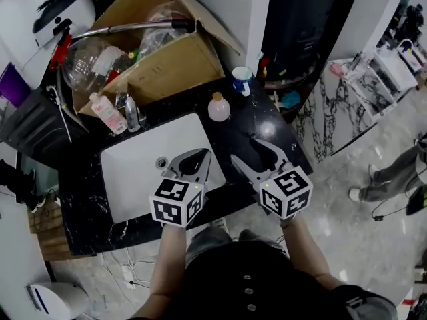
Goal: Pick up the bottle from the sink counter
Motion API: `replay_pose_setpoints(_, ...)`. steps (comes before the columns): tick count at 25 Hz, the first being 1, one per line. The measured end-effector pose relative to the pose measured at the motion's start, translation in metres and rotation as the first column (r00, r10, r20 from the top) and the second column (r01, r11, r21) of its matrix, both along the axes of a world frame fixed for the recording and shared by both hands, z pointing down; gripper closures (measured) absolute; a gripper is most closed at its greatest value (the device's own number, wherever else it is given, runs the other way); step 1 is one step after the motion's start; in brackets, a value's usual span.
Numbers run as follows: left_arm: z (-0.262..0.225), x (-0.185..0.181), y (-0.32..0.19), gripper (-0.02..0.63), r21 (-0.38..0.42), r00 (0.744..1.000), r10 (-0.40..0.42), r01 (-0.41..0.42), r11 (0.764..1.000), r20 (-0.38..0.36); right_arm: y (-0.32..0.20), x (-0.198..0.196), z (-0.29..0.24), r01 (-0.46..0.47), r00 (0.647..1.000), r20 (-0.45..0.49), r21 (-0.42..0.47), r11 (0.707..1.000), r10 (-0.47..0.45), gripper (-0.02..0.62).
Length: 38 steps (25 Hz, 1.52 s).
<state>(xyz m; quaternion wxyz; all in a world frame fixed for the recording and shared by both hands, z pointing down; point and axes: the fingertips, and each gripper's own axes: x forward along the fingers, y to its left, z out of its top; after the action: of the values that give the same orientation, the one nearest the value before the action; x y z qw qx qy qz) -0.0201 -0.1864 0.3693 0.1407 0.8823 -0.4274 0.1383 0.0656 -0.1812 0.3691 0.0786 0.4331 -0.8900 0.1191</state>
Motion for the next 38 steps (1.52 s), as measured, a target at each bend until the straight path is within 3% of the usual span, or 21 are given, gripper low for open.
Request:
replay_pose_setpoints(8, 0.002, -0.016, -0.047, 0.589, 0.011, 0.999, 0.044, -0.044, 0.999, 0.013, -0.046, -0.022, -0.002, -0.016, 0.999, -0.043, 0.004, 1.0, 0.016, 0.357)
replay_pose_setpoints(20, 0.04, -0.021, -0.069, 0.589, -0.06, 0.997, 0.08, -0.08, 0.995, -0.018, -0.073, -0.039, 0.031, -0.013, 0.991, -0.133, -0.06, 0.998, 0.005, 0.356)
replay_pose_setpoints(28, 0.047, -0.019, -0.094, 0.589, -0.062, 0.998, 0.059, -0.059, 0.996, 0.004, -0.1, -0.034, 0.044, 0.013, 0.987, -0.159, -0.09, 0.996, -0.027, 0.345)
replay_pose_setpoints(38, 0.068, -0.011, -0.119, 0.589, -0.097, 1.0, -0.003, 0.001, 0.995, -0.021, -0.141, -0.026, 0.067, 0.078, 0.978, -0.18, -0.134, 0.988, -0.102, 0.341)
